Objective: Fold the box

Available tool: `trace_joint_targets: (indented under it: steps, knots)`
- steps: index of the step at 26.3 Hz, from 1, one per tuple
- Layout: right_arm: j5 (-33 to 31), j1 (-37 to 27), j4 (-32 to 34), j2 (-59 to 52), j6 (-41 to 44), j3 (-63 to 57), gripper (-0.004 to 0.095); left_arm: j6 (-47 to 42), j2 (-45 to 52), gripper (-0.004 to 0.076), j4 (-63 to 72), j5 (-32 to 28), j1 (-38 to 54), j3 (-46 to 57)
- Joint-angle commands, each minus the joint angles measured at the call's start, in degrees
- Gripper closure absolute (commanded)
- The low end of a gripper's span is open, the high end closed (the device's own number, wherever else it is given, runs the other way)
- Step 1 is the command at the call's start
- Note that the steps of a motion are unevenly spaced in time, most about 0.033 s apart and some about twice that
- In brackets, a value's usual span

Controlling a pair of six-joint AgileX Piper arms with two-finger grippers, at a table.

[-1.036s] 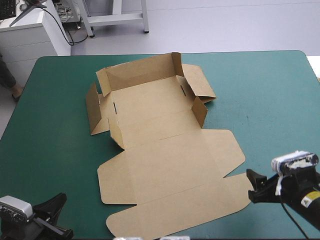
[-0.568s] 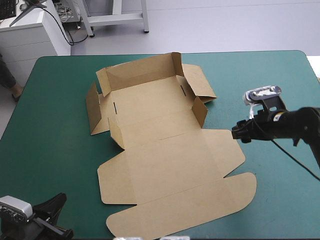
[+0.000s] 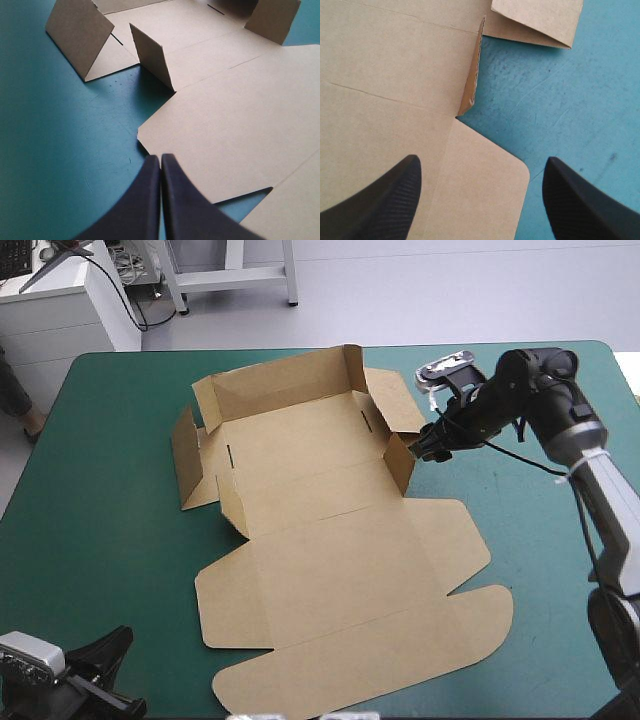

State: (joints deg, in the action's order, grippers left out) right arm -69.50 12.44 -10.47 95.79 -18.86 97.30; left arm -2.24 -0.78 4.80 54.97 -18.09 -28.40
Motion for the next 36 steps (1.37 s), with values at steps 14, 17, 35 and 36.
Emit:
trace_joint_targets:
  steps: [14, 17, 35, 36]
  knots:
    - [-2.0, 5.8, 5.4, 19.5, 2.7, 16.4, 0.0284, 0.0, -1.1, 0.0732, 0.6, -6.2, -0.2, -0.2]
    - [-2.0, 6.4, 5.4, 20.5, 2.7, 16.4, 0.0328, 0.0, -1.1, 0.0732, 0.6, -6.2, -0.2, -0.2]
    - [-2.1, 7.8, 16.5, 23.3, 2.6, 16.4, 0.0927, 0.0, -1.1, 0.0732, 0.6, -6.2, -0.2, -0.2]
    - [-2.1, 7.6, 19.8, 23.3, 2.6, 16.4, 0.0927, 0.0, -1.1, 0.0732, 0.6, -6.2, -0.2, -0.2]
